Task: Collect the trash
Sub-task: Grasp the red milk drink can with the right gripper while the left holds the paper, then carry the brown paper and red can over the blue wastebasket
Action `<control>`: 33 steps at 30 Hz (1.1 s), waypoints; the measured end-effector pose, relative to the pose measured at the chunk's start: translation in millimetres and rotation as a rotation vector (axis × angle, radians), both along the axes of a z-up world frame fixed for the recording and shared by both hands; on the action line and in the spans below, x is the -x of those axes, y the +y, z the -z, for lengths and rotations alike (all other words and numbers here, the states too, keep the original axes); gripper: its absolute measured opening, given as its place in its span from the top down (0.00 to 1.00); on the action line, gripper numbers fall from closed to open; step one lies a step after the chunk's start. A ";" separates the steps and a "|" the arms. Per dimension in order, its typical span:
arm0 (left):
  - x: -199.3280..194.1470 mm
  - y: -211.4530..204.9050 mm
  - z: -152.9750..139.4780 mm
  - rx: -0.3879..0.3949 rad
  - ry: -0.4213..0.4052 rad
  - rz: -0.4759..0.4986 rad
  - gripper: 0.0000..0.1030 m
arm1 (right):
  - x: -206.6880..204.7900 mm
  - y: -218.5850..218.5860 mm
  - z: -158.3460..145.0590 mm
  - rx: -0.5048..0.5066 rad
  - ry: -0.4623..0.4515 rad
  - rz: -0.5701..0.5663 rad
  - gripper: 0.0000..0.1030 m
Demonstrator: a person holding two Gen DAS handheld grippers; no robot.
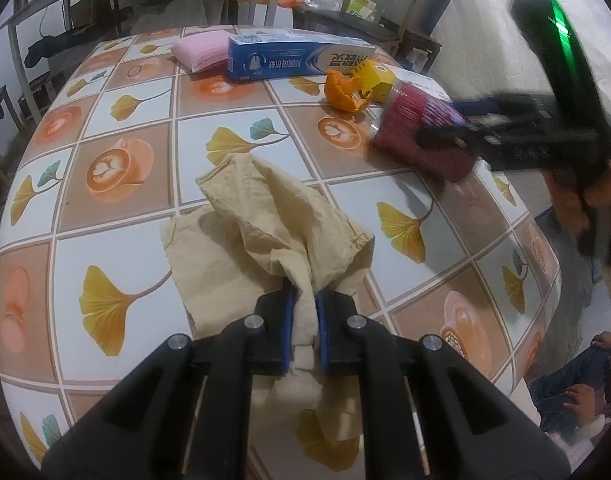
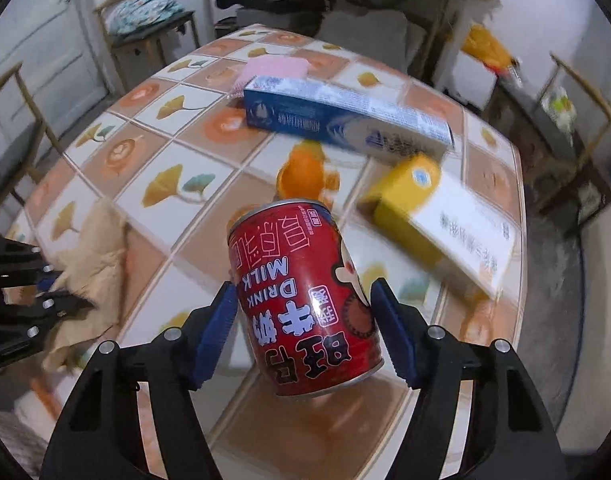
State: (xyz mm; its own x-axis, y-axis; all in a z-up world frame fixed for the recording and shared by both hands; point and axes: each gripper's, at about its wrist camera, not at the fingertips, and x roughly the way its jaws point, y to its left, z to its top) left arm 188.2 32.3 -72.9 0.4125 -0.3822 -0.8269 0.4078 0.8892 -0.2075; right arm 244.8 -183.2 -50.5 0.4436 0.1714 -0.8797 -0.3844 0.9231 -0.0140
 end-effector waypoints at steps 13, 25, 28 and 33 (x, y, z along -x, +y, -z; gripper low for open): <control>-1.2 1.8 0.2 0.016 0.014 0.006 0.92 | 96.2 -39.6 10.7 -0.306 0.204 0.269 0.27; -1.0 0.3 -0.7 0.000 0.013 0.001 0.92 | 78.1 -16.6 25.3 -0.273 0.207 0.208 0.37; 0.0 -0.3 -1.1 -0.005 0.009 0.001 0.92 | 82.7 -16.9 27.2 -0.305 0.209 0.232 0.37; -0.8 0.9 -1.1 0.010 0.021 0.000 0.92 | 92.7 -24.6 29.9 -0.377 0.197 0.303 0.37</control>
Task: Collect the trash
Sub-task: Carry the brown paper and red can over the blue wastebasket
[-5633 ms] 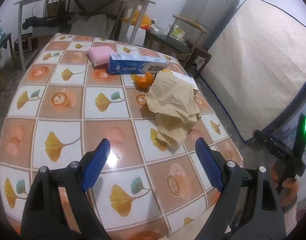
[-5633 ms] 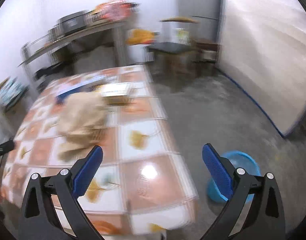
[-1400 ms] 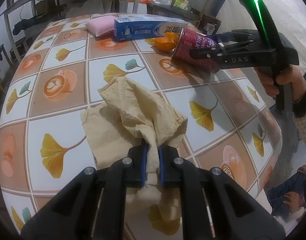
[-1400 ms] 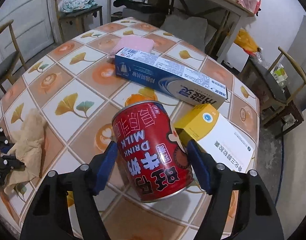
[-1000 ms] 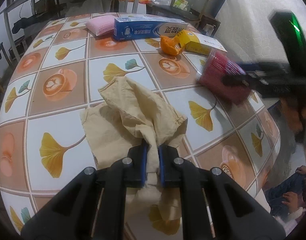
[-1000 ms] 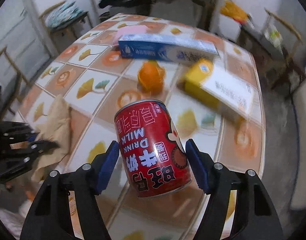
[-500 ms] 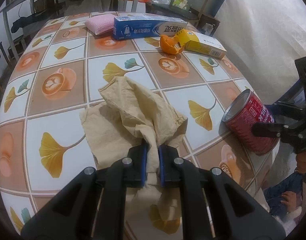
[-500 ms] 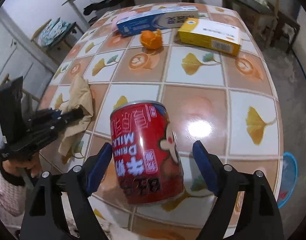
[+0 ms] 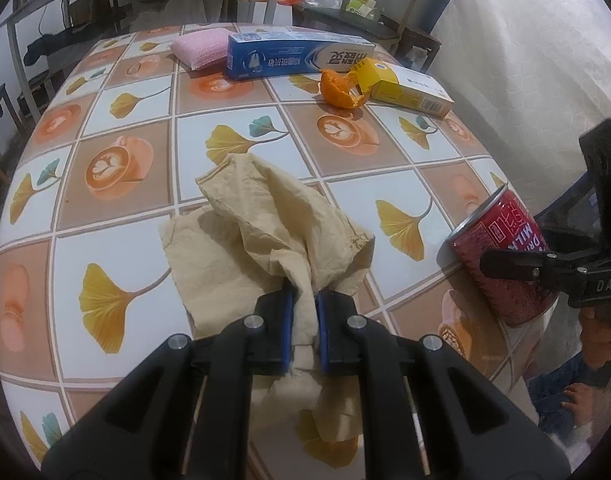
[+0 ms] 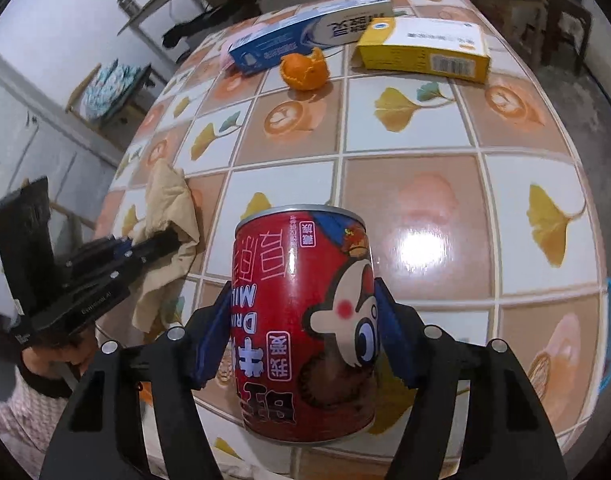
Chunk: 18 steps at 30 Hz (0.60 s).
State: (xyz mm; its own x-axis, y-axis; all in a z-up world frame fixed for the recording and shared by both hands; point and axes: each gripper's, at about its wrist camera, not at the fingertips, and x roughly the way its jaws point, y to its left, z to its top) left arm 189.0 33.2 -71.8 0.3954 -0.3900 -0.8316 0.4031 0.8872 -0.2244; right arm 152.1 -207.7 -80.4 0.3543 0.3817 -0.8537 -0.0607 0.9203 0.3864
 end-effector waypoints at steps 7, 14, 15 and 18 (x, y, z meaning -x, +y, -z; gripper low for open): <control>-0.5 1.2 -1.0 0.021 0.027 0.007 0.92 | 8.9 -11.8 -3.5 -0.052 -0.017 0.068 0.38; 4.5 -7.7 -15.2 0.038 0.005 0.019 0.92 | 12.7 -25.1 -11.8 -0.080 -0.053 0.099 0.38; 5.3 -10.6 -17.5 0.042 0.004 0.024 0.92 | 13.4 -26.9 -12.7 -0.083 -0.057 0.100 0.38; 7.5 -19.1 -22.8 0.043 -0.004 0.040 0.92 | 16.5 -32.1 -15.5 -0.097 -0.072 0.108 0.38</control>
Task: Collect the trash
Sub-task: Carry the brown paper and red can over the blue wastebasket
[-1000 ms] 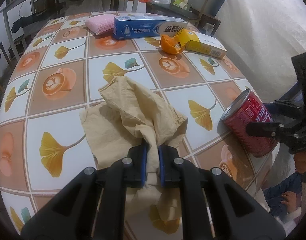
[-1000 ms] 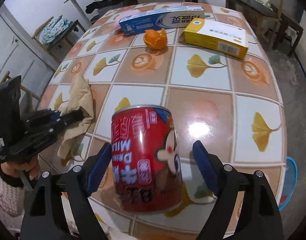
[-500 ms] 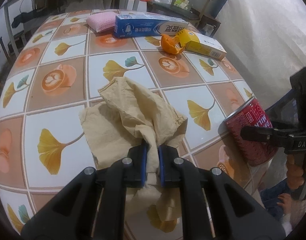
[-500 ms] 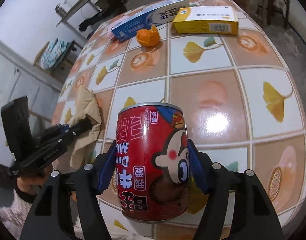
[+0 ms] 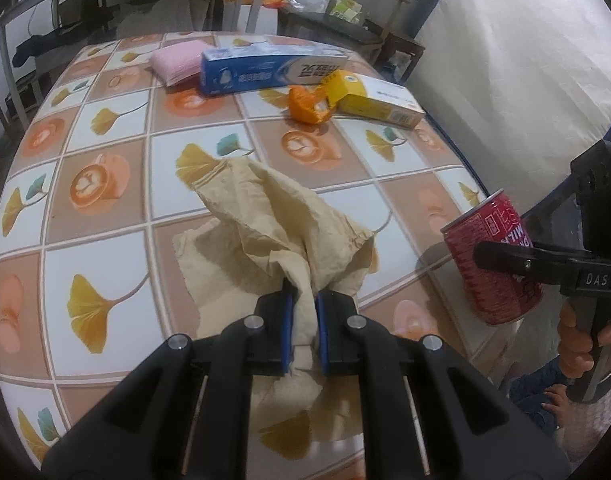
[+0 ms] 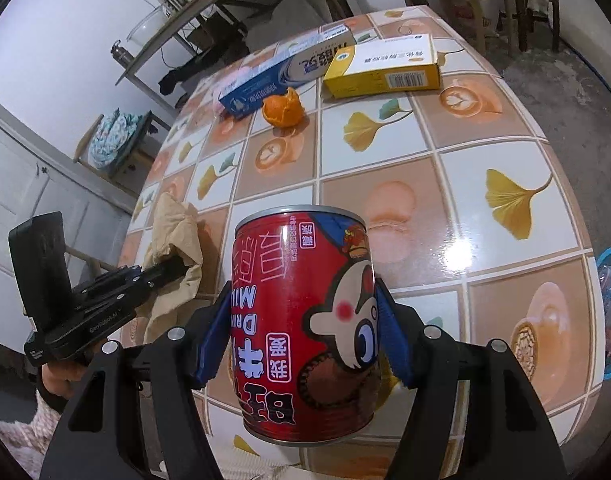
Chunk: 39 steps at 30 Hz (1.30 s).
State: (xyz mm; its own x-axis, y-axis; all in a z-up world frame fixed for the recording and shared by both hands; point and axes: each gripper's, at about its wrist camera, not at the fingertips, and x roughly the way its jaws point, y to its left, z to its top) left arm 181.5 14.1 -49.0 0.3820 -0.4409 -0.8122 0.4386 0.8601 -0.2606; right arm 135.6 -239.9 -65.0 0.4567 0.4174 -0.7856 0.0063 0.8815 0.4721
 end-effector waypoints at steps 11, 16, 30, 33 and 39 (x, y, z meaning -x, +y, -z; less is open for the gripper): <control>11.3 -30.2 -13.3 0.013 -0.021 0.048 0.92 | 15.8 -19.2 -9.5 -0.033 -0.039 0.028 0.38; 17.9 -39.2 -18.7 0.021 -0.030 0.059 0.92 | 25.7 -28.2 -11.6 -0.044 -0.050 0.040 0.38; 35.8 -70.9 -31.3 0.043 -0.035 0.124 0.92 | 54.2 -54.9 -20.9 -0.078 -0.091 0.092 0.38; 40.7 -80.3 -35.2 0.042 -0.043 0.144 0.92 | 61.4 -61.9 -22.3 -0.097 -0.100 0.105 0.38; 50.0 -101.6 -44.0 0.047 -0.053 0.183 0.92 | 81.1 -80.5 -25.3 -0.121 -0.131 0.142 0.38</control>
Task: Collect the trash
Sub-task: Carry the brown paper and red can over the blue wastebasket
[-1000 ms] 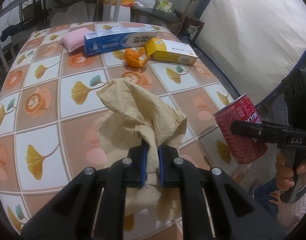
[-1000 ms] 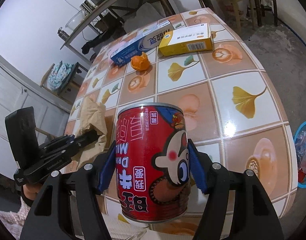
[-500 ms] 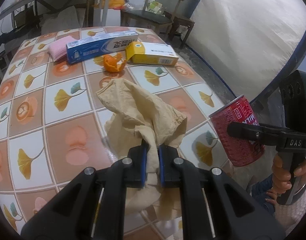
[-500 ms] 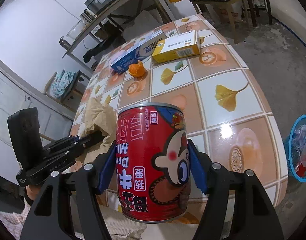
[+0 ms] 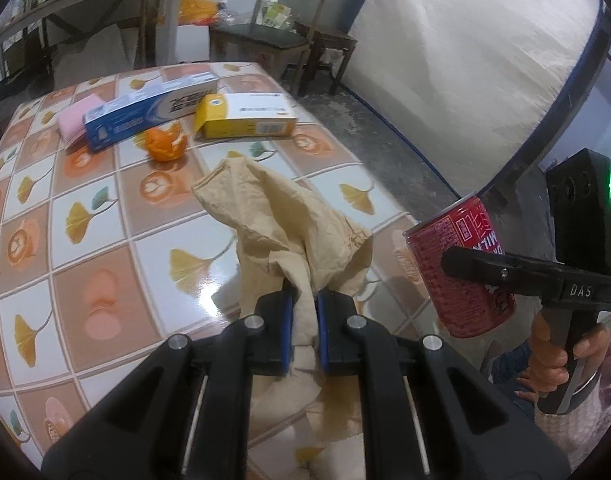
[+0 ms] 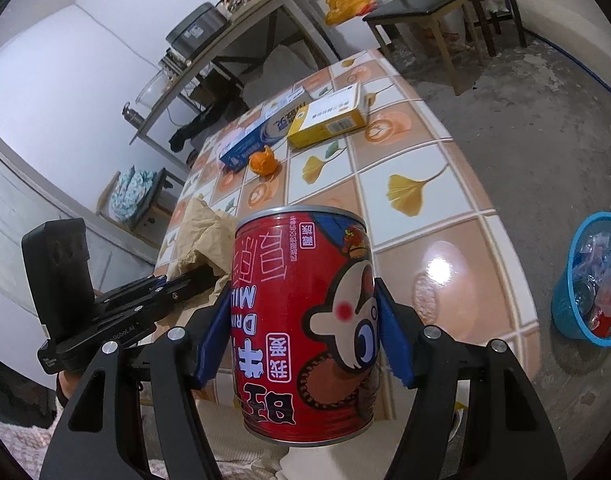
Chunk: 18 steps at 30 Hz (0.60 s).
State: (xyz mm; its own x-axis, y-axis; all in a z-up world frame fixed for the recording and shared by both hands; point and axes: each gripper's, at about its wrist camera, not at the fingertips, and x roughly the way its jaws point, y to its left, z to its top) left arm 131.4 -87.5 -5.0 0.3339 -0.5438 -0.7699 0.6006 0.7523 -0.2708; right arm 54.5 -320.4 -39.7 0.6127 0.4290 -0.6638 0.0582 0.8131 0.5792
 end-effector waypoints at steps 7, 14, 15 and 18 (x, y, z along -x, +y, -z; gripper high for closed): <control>16.7 -39.2 -9.4 0.003 -0.016 0.077 0.92 | 31.3 -30.6 -1.1 -0.033 -0.036 0.061 0.38; 36.4 -94.5 -14.5 0.001 -0.038 0.189 0.92 | 66.7 -72.0 -3.1 -0.031 -0.056 0.153 0.38; 39.5 -105.4 -15.3 0.002 -0.041 0.210 0.92 | 74.4 -81.6 -3.1 -0.024 -0.055 0.178 0.38; 49.0 -137.8 -21.3 0.018 -0.053 0.271 0.92 | 100.6 -114.3 -5.3 0.001 -0.052 0.268 0.38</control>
State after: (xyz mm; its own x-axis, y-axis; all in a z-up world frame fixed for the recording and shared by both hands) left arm 82.4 -225.3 16.3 0.2140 -0.6321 -0.7447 0.7933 0.5573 -0.2451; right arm -46.1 -434.7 -34.4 0.7373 0.2463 -0.6290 0.2416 0.7734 0.5860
